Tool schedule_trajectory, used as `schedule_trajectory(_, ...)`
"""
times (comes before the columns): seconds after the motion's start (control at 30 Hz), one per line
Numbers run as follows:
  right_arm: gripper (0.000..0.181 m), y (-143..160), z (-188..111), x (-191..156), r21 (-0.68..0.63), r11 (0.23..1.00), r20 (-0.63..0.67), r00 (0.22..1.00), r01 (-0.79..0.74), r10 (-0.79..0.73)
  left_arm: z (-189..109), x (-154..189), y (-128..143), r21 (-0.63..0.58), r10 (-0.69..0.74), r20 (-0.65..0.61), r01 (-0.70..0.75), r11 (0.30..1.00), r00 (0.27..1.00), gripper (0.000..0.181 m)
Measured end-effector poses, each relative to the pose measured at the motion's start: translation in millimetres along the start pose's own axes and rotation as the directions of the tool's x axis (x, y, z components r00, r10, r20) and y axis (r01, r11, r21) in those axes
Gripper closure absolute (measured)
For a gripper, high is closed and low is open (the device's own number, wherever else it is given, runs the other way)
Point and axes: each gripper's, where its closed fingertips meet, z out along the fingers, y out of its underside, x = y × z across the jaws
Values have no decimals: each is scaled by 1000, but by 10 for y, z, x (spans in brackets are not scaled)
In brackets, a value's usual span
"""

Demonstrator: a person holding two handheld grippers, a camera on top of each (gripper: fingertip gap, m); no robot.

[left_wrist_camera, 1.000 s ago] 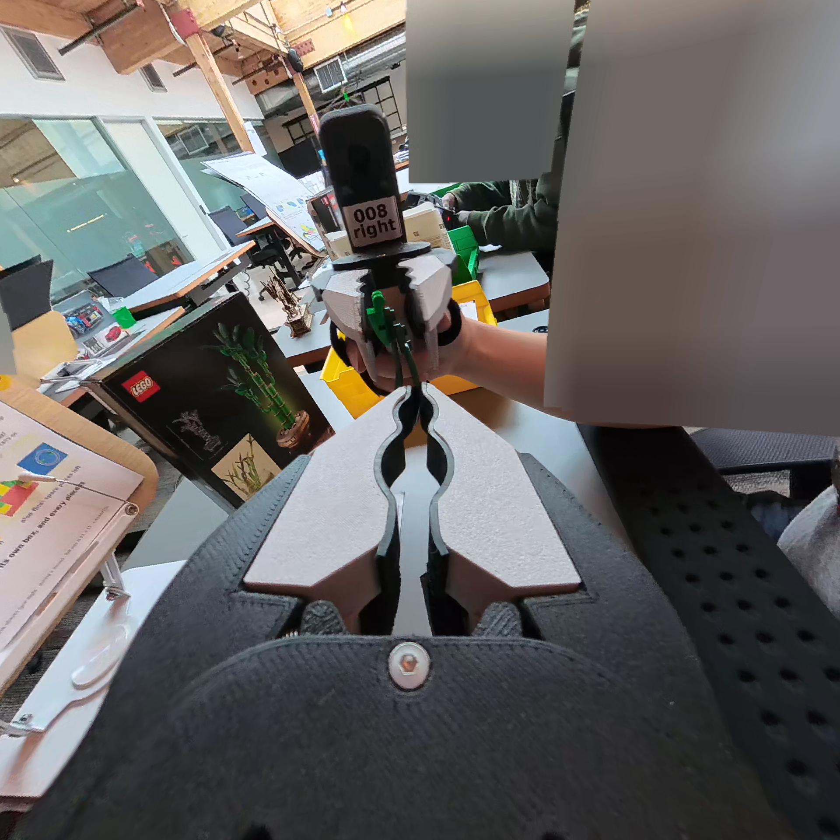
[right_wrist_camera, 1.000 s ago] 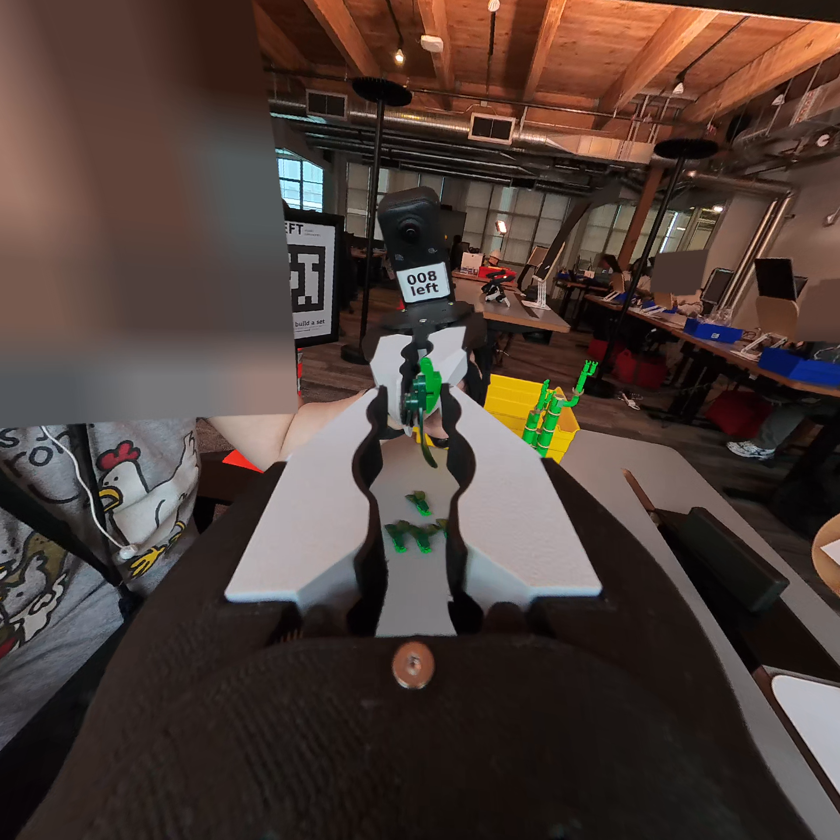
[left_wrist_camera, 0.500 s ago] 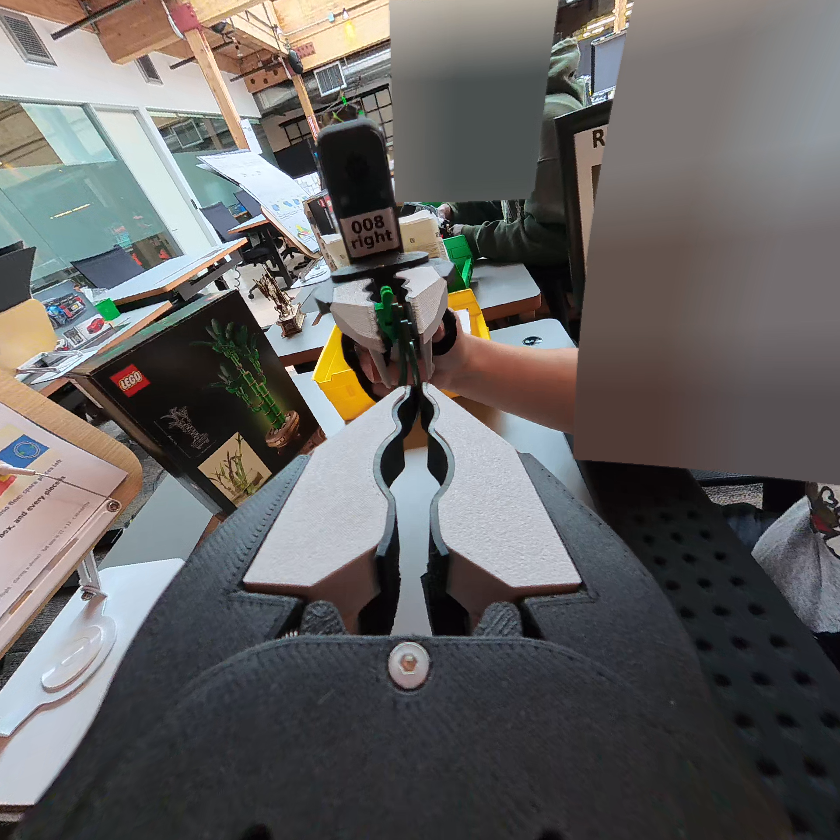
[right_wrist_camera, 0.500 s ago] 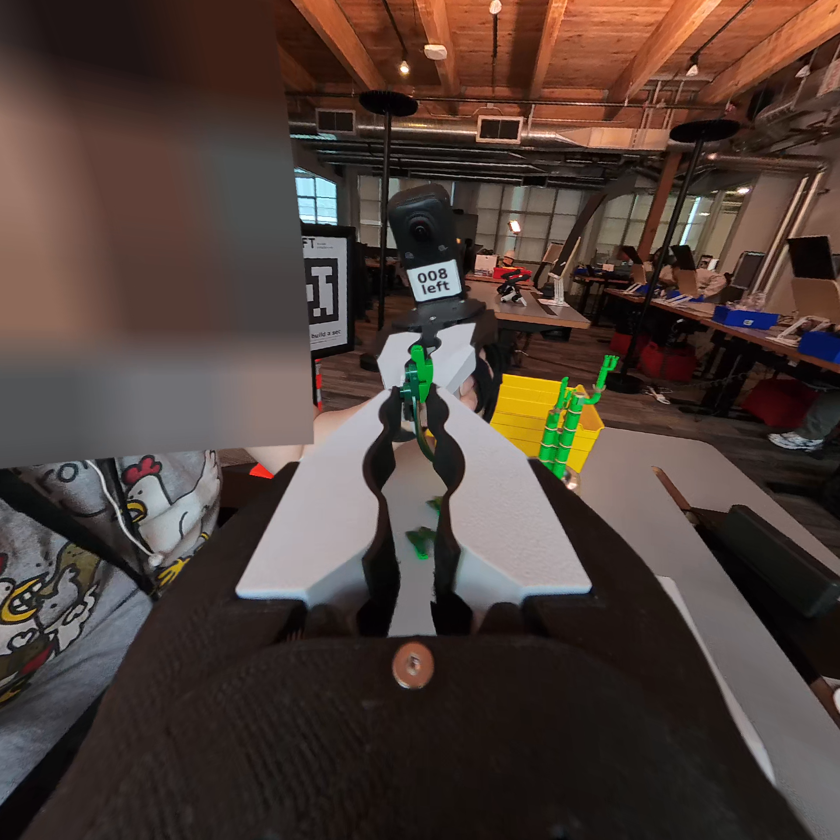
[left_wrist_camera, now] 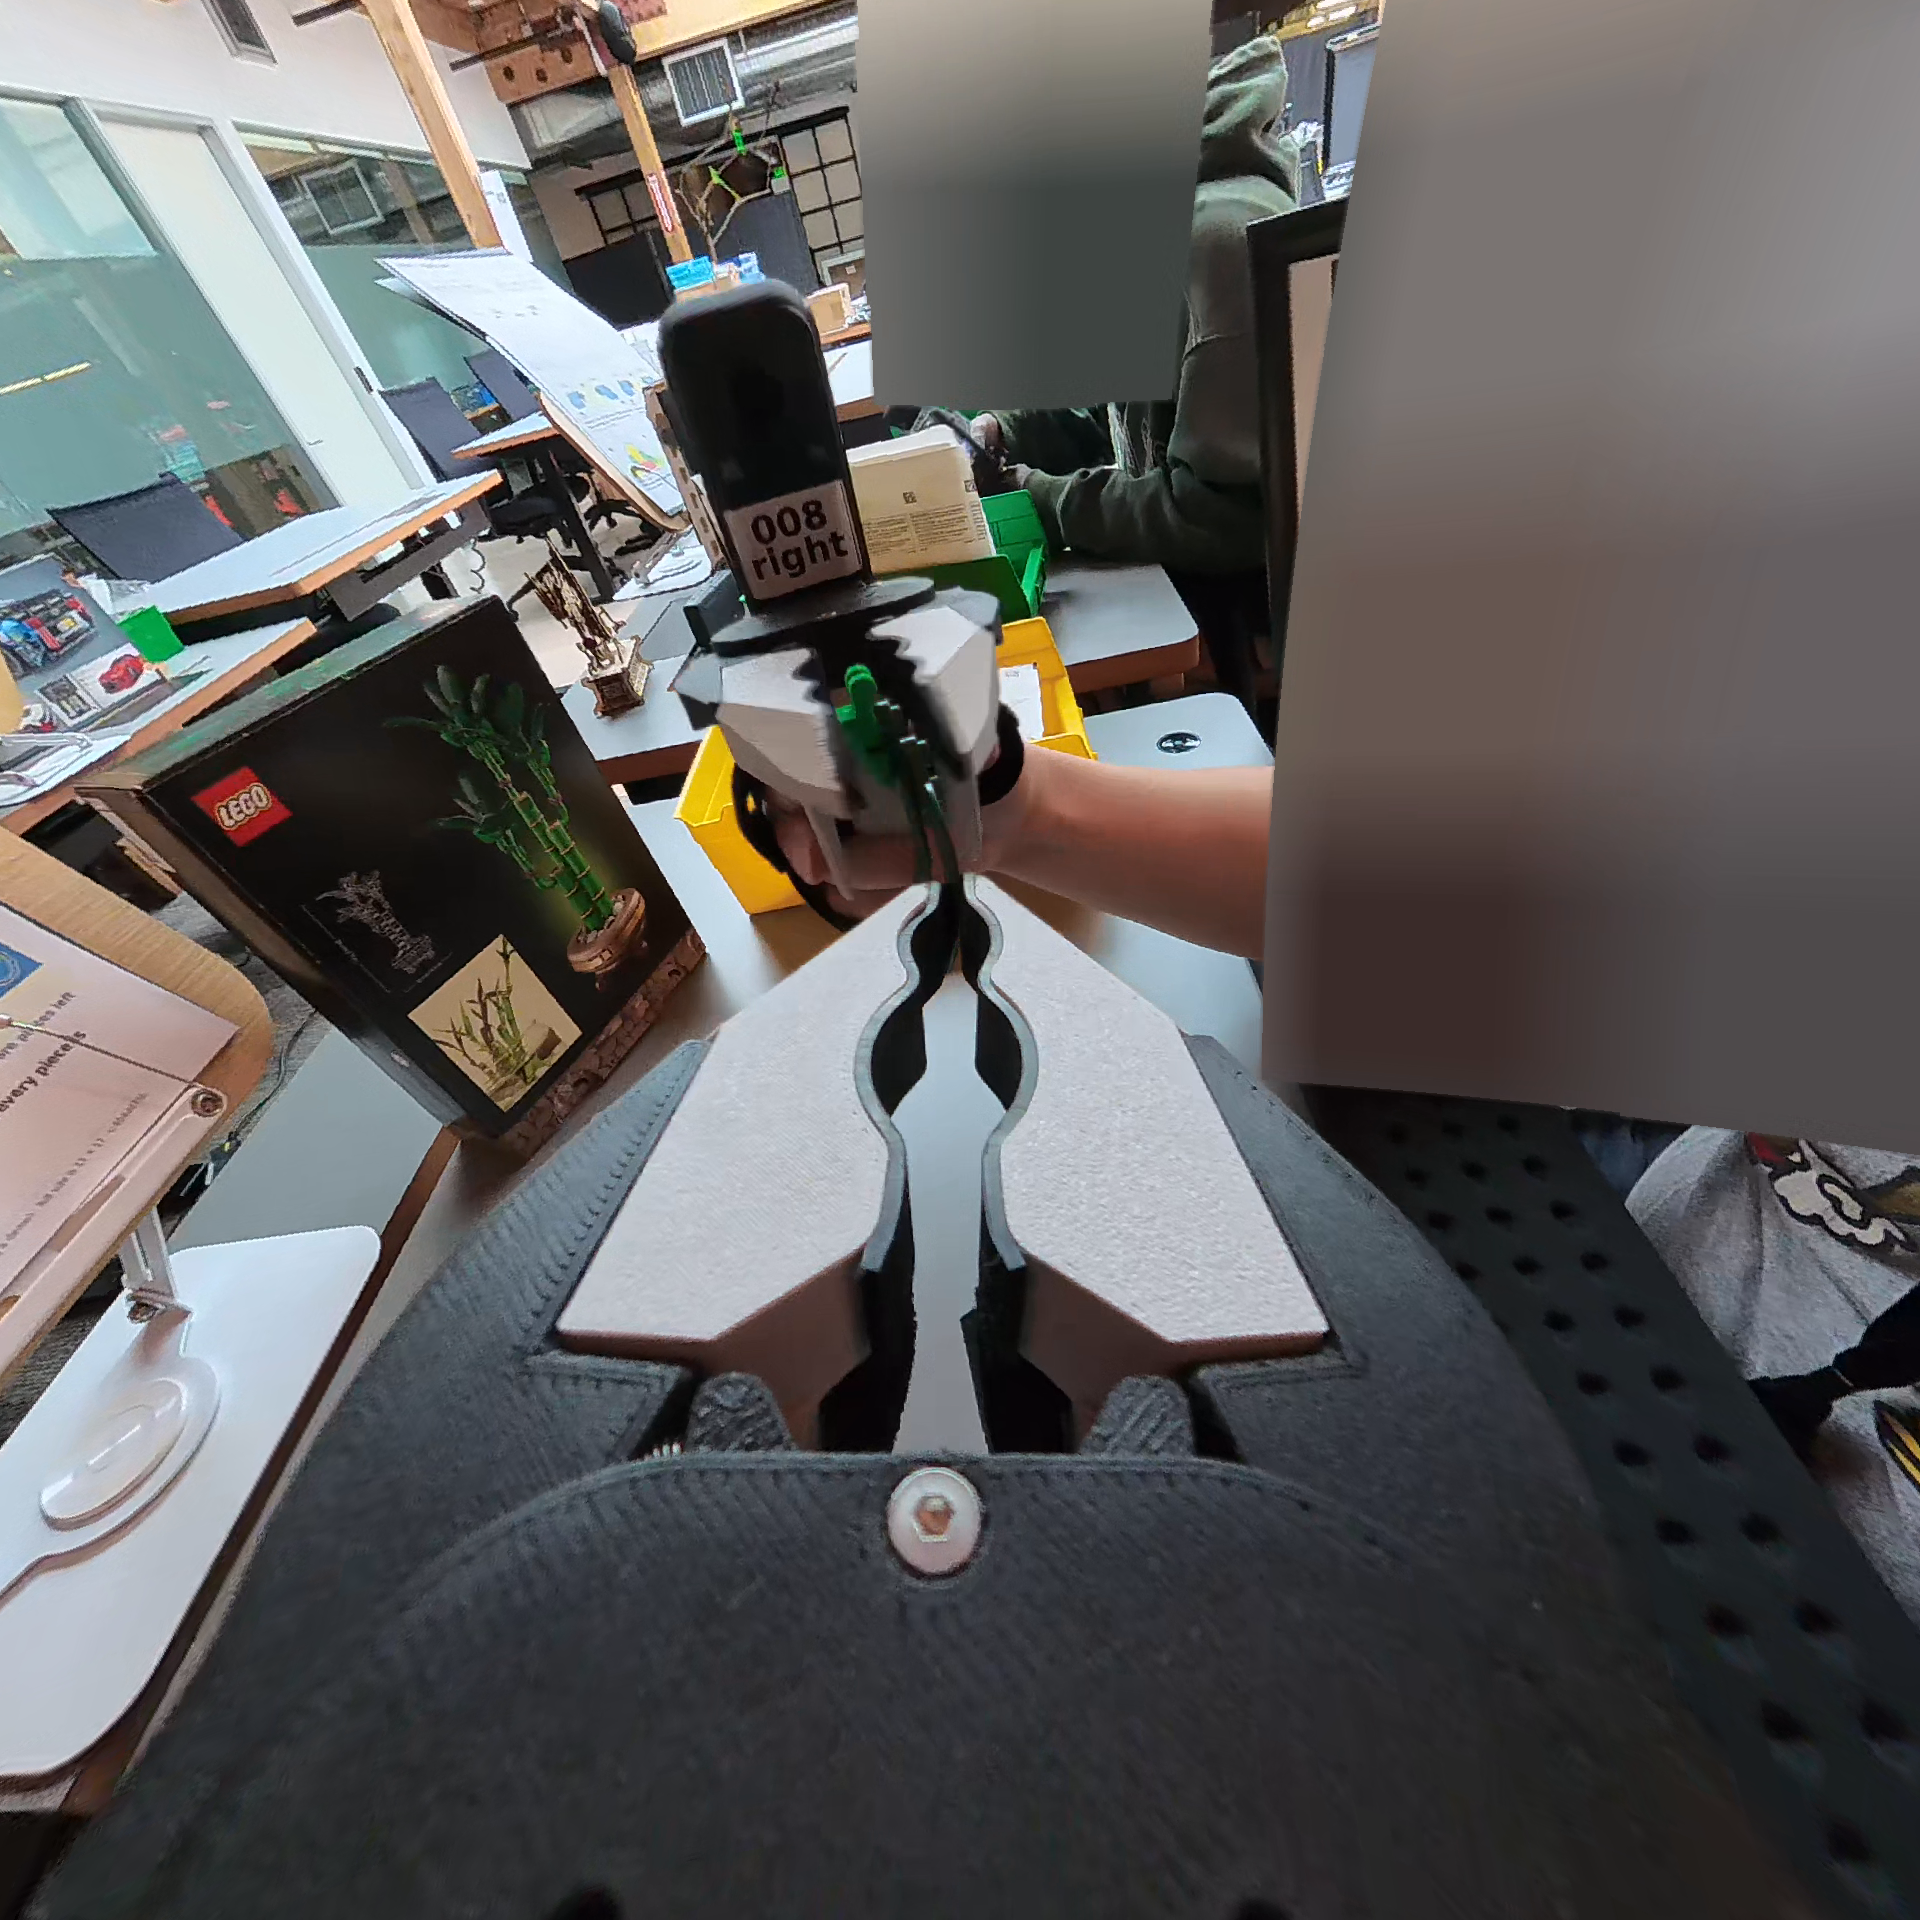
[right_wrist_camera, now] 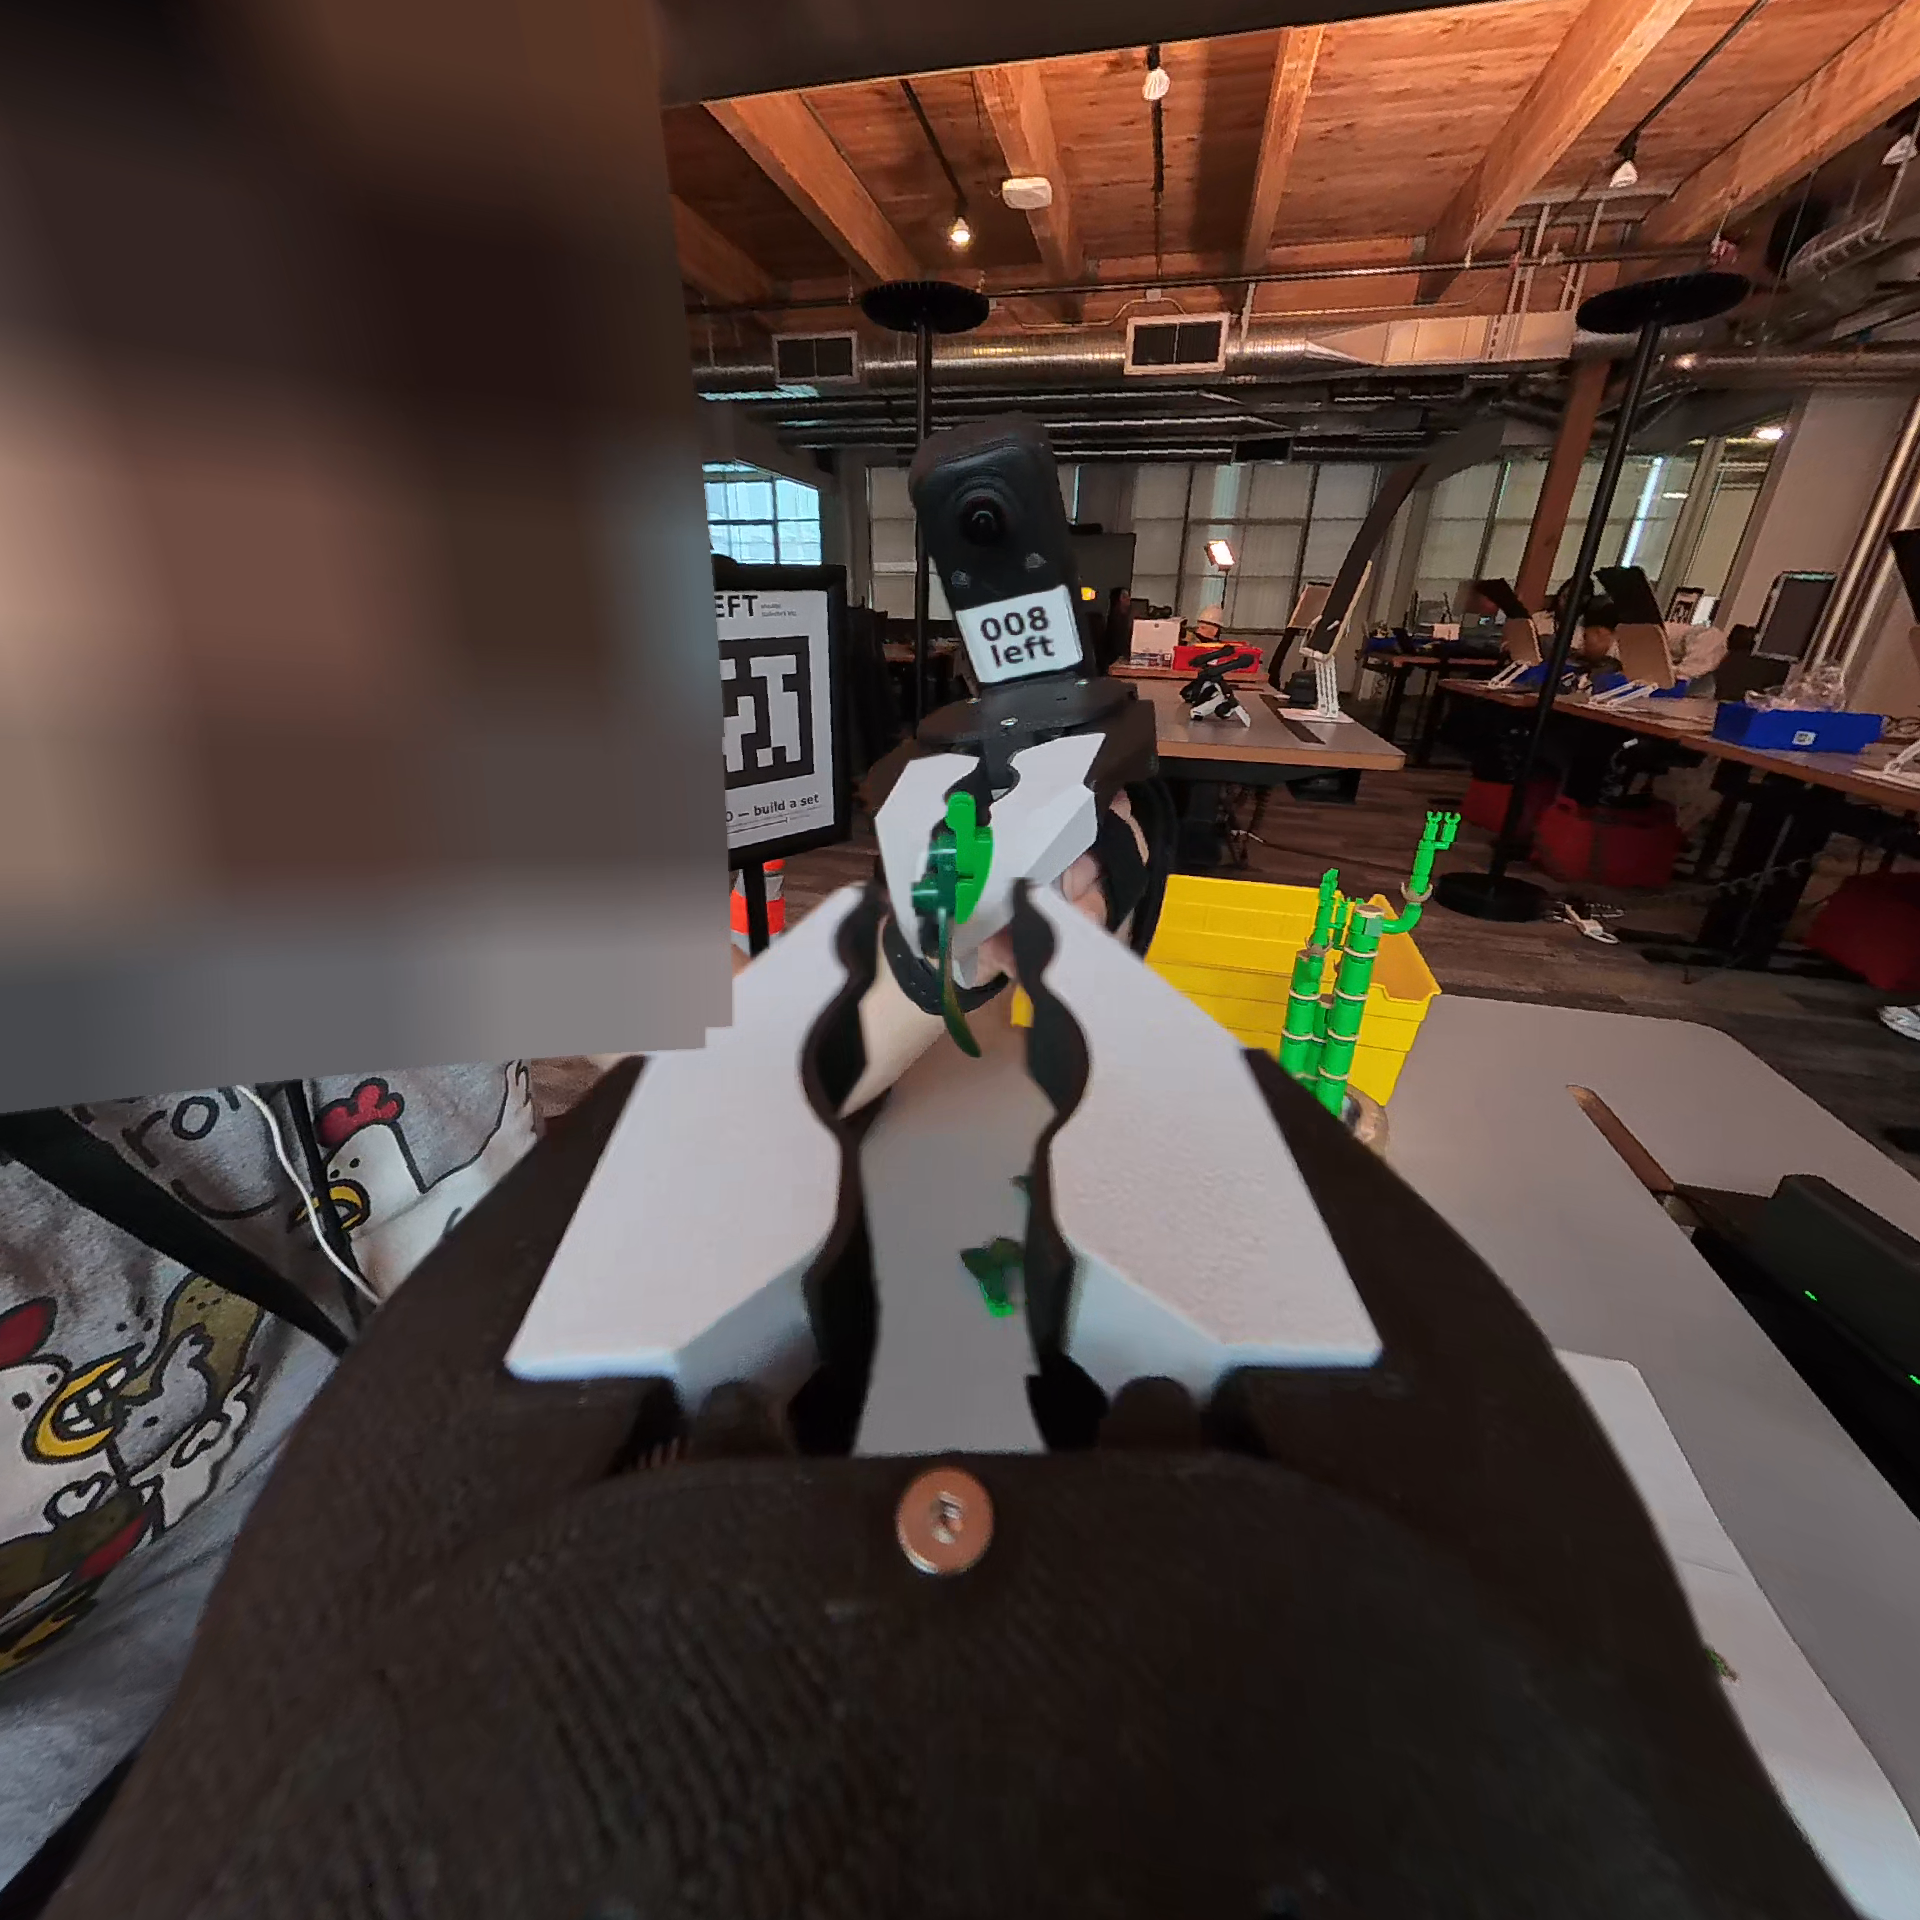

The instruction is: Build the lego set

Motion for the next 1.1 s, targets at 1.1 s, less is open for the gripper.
schedule_trajectory(1.1,170,1626,121,76,-691,633,149,926,349,-348,-323,348,1262,-620,-850,-264,595,512,456,181)
